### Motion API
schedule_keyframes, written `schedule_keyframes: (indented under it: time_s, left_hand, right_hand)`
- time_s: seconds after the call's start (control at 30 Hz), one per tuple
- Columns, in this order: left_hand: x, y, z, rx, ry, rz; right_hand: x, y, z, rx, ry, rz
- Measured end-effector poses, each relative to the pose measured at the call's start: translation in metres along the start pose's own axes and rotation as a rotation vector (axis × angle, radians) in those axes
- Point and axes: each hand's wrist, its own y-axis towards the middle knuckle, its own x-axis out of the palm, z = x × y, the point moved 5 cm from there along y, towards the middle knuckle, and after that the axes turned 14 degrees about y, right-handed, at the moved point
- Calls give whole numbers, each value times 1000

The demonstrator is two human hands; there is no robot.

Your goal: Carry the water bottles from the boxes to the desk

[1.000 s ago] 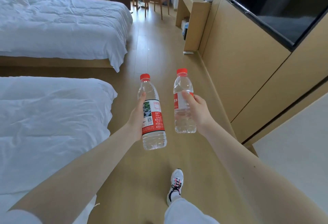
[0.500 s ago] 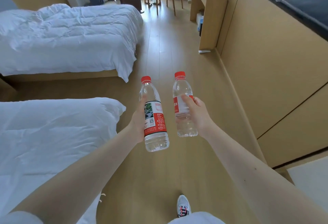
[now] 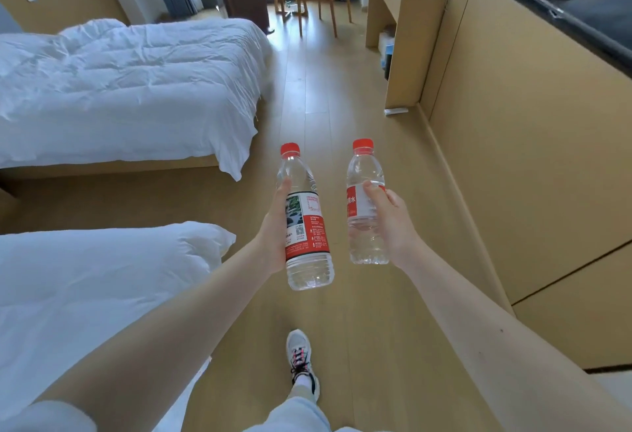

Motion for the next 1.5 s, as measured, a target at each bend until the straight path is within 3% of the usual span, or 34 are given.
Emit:
schedule_keyframes:
  time_s: [0.2, 0.43, 0.93, 1.2, 1.5]
  left_hand:
    - [-20, 65, 56, -12, 12, -102]
    - [-72, 141, 137, -16, 32, -109]
    - [-136, 257, 230, -14, 8, -48]
    - [-157, 357, 292, -39, -93, 91]
    - [-146, 475, 389, -15, 1, 127]
  right_hand:
    - [20, 77, -15, -57, -30, 79]
    - [81, 172, -30, -69, -93, 86]
    - [159, 330, -55, -55, -172, -12]
    - [178, 477, -77, -10, -152, -75]
    - [183, 618, -140, -6, -201, -117]
